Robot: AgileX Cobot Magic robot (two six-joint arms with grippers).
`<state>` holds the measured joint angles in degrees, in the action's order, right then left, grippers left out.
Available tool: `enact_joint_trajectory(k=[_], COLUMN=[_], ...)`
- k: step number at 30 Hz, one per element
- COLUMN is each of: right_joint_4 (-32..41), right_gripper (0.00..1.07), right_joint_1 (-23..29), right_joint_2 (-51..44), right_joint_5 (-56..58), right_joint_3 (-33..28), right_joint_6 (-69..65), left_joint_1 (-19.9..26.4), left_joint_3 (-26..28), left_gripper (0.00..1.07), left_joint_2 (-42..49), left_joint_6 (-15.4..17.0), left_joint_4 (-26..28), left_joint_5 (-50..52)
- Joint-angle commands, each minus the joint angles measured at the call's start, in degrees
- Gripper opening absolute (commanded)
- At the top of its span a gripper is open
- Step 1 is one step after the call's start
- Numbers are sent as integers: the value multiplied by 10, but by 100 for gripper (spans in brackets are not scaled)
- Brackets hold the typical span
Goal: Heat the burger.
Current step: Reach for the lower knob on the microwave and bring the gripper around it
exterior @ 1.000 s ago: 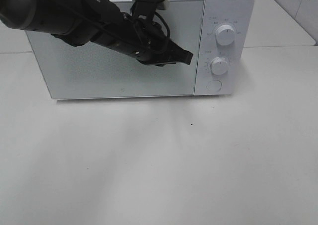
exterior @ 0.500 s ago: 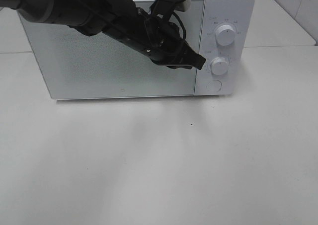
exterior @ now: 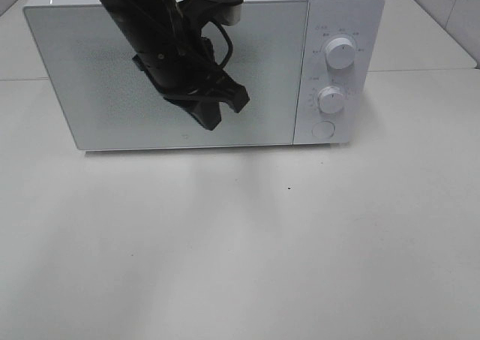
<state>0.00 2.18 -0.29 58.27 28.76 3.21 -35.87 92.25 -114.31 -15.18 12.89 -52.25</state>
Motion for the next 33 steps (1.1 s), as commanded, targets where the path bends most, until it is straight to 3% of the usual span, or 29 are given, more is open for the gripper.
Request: enact_joint_trajectory(k=[1,3,6,8,16,19,21,24,27,33], right_joint_4=[0,0,0,0,0,0,0,0,0,0], right_gripper=[67,67,67,67,67,67,67,67,67,67], right_joint_1=[-2,-2,-2,-2,-2,-2,-2,-2,-2,-2], right_joint_2=[-14,-14,-14,-14,-14,-14,-14,-14,-14,-14], right_joint_5=[-10,-10,-10,-10,-10,-10,-10,-10,-10,-10], right_joint_3=[-1,-1,-1,-1,-1,-1,-1,-1,-1,-1], right_joint_6=[1,1,1,1,1,1,1,1,1,-2], left_joint_1=[1,8,12,36,88,121,170,191,198,211], left_joint_3=[3,3,3,1,-37,-66,-106,-135,-145,-222], left_gripper=[0,0,0,0,0,0,0,0,0,0], left_joint_2=[19,33,36,52,113,151,205,244,258,363], left_joint_6=[56,126,142,170,183,187,207,207,207,219], left_joint_4=[-29,-60,-69,-87,-92,-97,-97,-101,-105,-147], left_joint_5=[-70,-157,-171,-213,-212,-212,-212,-212,-212,-211])
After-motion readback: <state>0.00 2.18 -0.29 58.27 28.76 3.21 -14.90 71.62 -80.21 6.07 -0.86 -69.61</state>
